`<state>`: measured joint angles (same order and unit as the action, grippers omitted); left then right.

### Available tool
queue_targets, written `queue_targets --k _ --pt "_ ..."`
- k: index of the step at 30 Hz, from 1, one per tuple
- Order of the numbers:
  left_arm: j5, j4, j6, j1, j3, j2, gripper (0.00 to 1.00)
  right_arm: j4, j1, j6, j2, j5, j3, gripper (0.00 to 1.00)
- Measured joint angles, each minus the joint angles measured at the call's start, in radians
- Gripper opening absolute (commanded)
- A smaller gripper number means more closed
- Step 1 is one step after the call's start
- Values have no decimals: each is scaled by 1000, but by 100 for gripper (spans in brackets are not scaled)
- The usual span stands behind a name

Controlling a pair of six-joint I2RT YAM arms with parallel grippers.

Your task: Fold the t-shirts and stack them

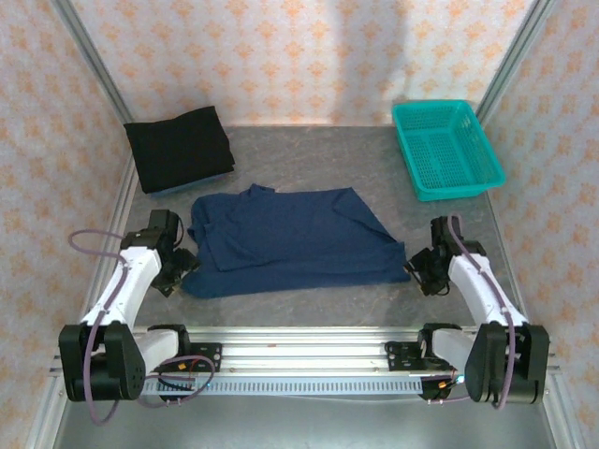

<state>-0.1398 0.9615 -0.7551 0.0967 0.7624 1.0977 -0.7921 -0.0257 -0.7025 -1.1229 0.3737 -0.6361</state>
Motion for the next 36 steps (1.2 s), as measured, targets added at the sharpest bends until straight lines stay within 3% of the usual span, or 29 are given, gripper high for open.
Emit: queue_targets --k 7,15,24,36 --pt "-45 -32 -31 -159 101 -43 74 56 170 85 -167 0 -243 61" --pt "-142 -160 -61 -296 90 31 73 37 364 341 -491 -150 -592 65" --pt "-169 -225 -78 -306 -16 61 72 10 476 540 -763 -292 -840 63" --pt "-166 -253 -56 -306 -50 132 72 -30 503 524 -1017 -341 -1101 58"
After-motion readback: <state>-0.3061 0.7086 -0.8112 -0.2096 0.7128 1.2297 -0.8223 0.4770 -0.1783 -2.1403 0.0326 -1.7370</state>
